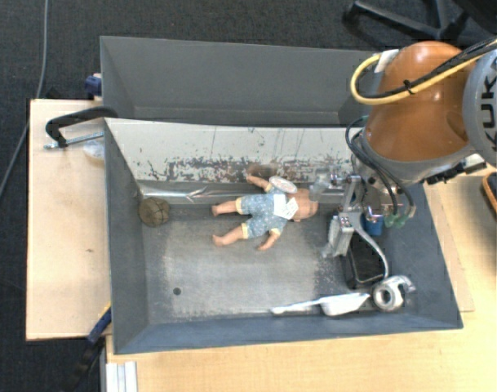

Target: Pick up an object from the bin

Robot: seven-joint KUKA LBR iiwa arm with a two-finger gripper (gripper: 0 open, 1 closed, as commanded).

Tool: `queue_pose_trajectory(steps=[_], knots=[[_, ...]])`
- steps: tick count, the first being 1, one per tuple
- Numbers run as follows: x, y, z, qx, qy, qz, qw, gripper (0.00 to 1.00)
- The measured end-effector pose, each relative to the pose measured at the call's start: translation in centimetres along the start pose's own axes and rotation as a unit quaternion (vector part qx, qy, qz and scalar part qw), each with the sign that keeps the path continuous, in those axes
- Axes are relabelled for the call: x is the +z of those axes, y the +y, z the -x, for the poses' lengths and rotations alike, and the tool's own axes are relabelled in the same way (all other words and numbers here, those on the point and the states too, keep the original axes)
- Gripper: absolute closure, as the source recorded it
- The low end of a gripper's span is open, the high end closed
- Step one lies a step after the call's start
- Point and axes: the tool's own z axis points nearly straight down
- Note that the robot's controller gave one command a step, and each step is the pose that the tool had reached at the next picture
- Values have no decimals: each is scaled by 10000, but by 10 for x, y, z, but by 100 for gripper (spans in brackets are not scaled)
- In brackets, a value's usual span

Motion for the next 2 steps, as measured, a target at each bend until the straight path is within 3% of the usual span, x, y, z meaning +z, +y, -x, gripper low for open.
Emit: queue_pose_trajectory(steps=[1,2], knots=[[-5,0,1,0,-46,0,10000,0],[46,14,21,-501,-48,-2,9987,0]])
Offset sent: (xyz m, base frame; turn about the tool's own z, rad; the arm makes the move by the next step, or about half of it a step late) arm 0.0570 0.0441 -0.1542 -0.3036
